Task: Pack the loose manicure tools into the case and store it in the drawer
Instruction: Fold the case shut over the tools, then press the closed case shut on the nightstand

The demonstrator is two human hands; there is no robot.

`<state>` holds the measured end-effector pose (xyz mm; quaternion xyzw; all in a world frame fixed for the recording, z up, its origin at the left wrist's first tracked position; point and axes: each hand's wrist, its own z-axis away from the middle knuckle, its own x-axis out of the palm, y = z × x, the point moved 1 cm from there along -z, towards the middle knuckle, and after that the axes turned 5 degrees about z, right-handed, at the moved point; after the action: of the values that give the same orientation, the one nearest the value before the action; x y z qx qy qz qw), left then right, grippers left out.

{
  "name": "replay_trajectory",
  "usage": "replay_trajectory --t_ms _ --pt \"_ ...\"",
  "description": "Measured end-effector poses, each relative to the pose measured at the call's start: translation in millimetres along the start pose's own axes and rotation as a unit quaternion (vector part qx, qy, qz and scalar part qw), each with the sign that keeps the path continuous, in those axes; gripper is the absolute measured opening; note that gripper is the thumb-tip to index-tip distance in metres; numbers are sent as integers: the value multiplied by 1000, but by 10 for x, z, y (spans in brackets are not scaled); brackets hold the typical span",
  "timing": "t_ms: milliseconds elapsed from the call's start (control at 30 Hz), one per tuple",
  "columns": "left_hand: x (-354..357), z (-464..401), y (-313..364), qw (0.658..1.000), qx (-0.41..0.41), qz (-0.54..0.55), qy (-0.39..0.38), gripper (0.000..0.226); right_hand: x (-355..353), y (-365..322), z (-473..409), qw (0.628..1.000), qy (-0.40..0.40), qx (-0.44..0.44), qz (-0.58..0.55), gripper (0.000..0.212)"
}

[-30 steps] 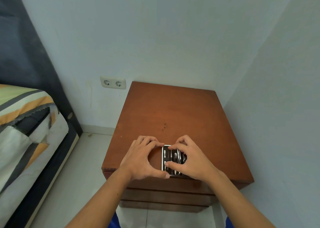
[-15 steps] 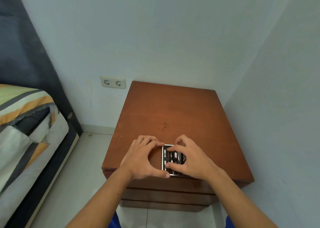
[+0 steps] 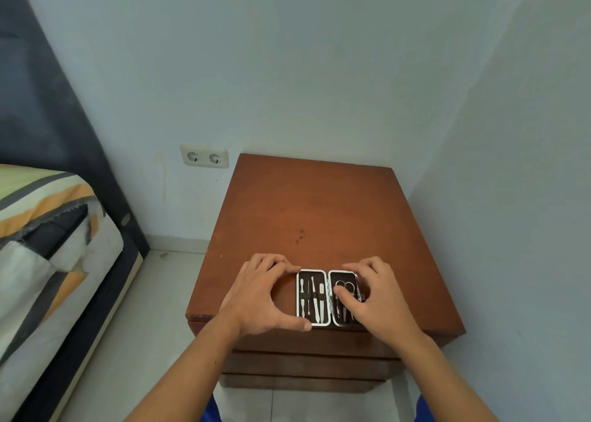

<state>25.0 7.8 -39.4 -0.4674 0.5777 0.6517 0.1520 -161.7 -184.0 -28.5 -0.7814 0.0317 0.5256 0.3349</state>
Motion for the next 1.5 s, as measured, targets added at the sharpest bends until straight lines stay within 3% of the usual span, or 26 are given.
replay_trajectory --t_ms 133,333,533,833,1033,1200,1500 --pt "10 10 -2 1000 -4 6 -8 106 -9 138 228 994 33 105 2 28" --pt "-4 2 -5 1000 -4 4 -10 108 26 82 278 987 25 144 -64 14" --pt "-24 6 4 1000 -11 10 -1 111 -59 1 171 955 -56 165 -239 33" --pt "-23 16 -3 1000 -13 20 -2 102 -231 95 -459 942 -70 208 -255 27" --pt "1 36 -38 999 -6 43 7 88 -322 -74 -581 970 -122 98 -186 23" --pt "17 18 -40 996 -19 73 39 87 -203 -74 -310 987 -150 -47 -23 27" --pt "11 17 -24 996 -32 67 42 84 -1 19 -143 987 -142 -54 -50 48"
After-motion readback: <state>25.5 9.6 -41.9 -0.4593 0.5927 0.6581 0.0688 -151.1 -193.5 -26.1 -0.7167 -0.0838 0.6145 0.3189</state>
